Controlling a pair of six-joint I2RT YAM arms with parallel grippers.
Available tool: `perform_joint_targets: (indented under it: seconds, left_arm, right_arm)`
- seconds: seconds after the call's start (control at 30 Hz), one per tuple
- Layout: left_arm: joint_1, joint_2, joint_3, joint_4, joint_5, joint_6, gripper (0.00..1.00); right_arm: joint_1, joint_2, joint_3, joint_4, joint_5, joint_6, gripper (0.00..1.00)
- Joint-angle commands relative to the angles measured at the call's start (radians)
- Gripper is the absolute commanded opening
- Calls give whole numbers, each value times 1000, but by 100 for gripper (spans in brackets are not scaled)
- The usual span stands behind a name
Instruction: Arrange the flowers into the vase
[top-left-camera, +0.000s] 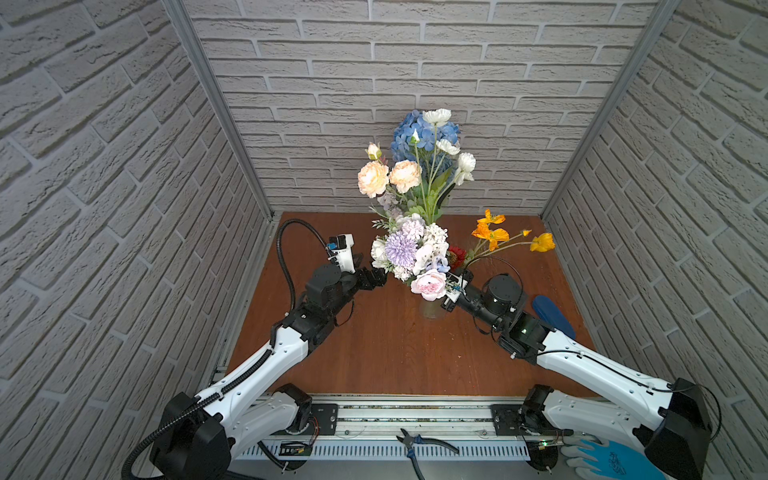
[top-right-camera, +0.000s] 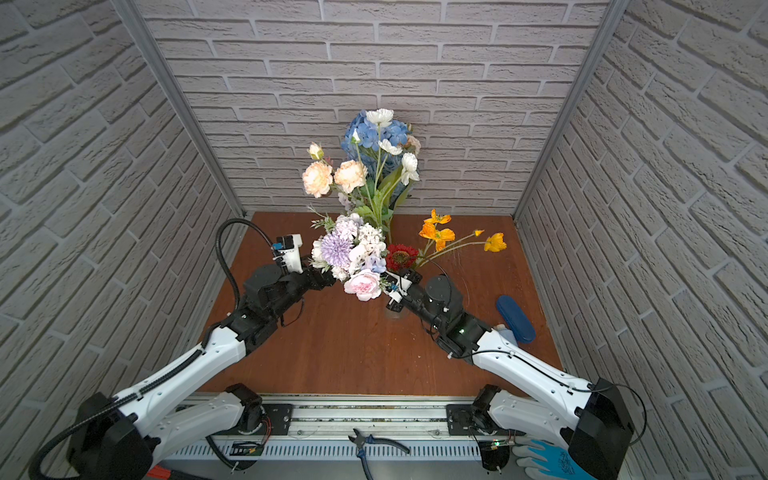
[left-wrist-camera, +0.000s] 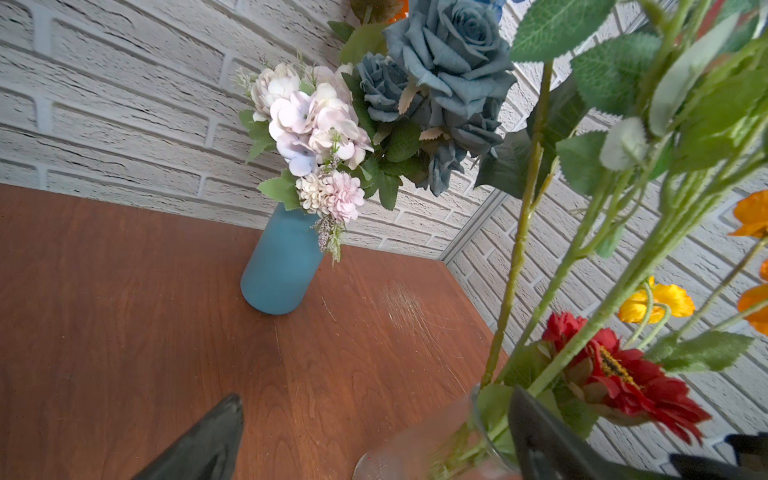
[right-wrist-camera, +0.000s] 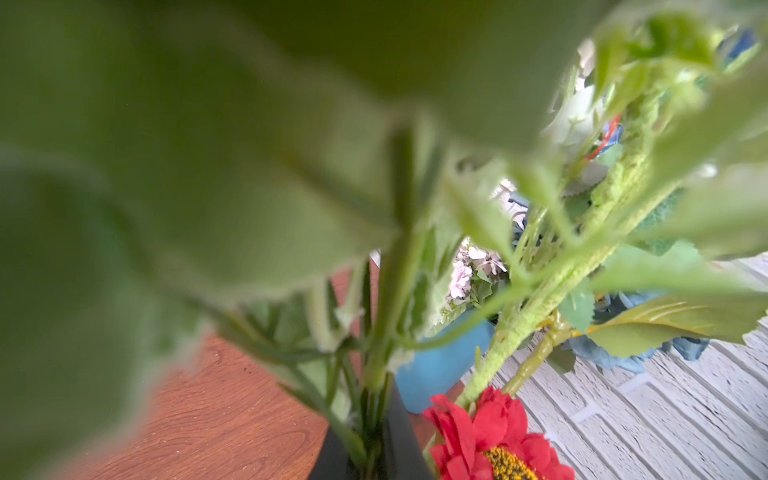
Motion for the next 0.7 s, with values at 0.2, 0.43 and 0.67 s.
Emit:
perform_joint_targets:
  seconds: [0.2, 0.43, 0.67]
  left_arm:
    - [-12, -6, 57, 56, 42, -3, 98]
    - [-39, -17, 76, 53, 50, -3, 98]
    - [-71, -36, 95, 49, 51, 8, 98]
  right_arm:
    - [-42, 45, -81, 174, 16, 31, 6]
    - [-50, 32, -120, 183, 32, 65, 6]
    - [-52, -22, -186, 189, 46, 163, 6]
